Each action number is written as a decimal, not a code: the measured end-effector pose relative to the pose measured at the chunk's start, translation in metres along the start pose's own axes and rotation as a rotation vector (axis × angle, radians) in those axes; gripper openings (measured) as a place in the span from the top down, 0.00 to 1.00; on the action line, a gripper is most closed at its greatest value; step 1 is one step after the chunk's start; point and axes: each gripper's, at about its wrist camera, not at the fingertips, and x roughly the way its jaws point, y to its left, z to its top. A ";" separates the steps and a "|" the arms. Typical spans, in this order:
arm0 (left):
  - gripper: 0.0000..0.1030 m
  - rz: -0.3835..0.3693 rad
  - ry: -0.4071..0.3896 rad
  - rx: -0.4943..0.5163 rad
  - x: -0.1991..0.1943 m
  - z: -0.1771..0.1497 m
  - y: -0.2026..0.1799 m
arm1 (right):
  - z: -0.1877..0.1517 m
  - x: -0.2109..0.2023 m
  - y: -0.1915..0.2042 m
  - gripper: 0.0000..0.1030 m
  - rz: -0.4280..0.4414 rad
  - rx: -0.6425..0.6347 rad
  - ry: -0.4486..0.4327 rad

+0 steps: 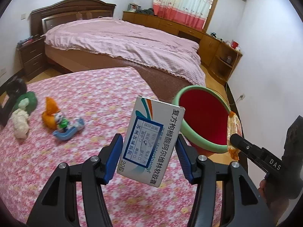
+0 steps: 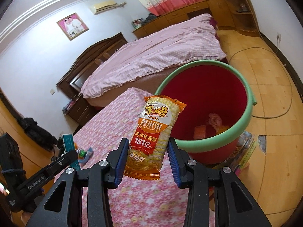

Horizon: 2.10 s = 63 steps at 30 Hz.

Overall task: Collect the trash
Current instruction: 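Carry the medicine box in the left gripper over the red bucket while the right carries the packet, then open the left gripper to drop the medicine box into the bucket while the right drops the packet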

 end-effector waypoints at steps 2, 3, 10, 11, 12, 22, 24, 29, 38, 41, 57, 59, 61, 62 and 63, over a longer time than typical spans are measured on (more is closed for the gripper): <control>0.45 -0.014 0.010 0.009 0.007 0.003 -0.007 | 0.004 0.000 -0.009 0.60 -0.007 0.014 -0.005; 0.45 -0.020 0.016 0.015 0.012 0.005 -0.011 | 0.007 0.001 -0.012 0.60 -0.010 0.019 -0.006; 0.45 -0.044 0.055 0.055 0.044 0.015 -0.034 | 0.021 0.004 -0.044 0.60 -0.040 0.063 -0.012; 0.45 -0.049 0.062 0.063 0.050 0.016 -0.038 | 0.022 0.005 -0.049 0.60 -0.044 0.069 -0.011; 0.45 -0.052 0.066 0.068 0.054 0.018 -0.041 | 0.023 0.006 -0.052 0.60 -0.047 0.074 -0.012; 0.45 -0.098 0.107 0.134 0.097 0.028 -0.082 | 0.034 0.011 -0.085 0.60 -0.069 0.121 -0.016; 0.45 -0.105 0.118 0.146 0.106 0.029 -0.088 | 0.036 0.012 -0.090 0.60 -0.072 0.125 -0.018; 0.45 -0.117 0.143 0.167 0.125 0.029 -0.099 | 0.038 0.015 -0.099 0.60 -0.072 0.133 -0.016; 0.45 -0.132 0.171 0.177 0.145 0.028 -0.108 | 0.042 0.022 -0.107 0.60 -0.069 0.146 -0.010; 0.45 -0.131 0.173 0.182 0.148 0.028 -0.110 | 0.042 0.024 -0.108 0.60 -0.068 0.145 -0.008; 0.45 -0.123 0.157 0.150 0.135 0.031 -0.096 | 0.045 0.034 -0.104 0.57 -0.060 0.144 0.010; 0.45 -0.124 0.154 0.145 0.132 0.030 -0.094 | 0.045 0.032 -0.102 0.57 -0.060 0.141 0.006; 0.45 -0.122 0.148 0.141 0.127 0.030 -0.091 | 0.046 0.030 -0.099 0.57 -0.057 0.136 0.003; 0.45 -0.122 0.146 0.138 0.126 0.030 -0.090 | 0.045 0.029 -0.097 0.57 -0.055 0.131 0.002; 0.45 -0.122 0.143 0.134 0.123 0.030 -0.089 | 0.046 0.028 -0.096 0.57 -0.055 0.127 0.000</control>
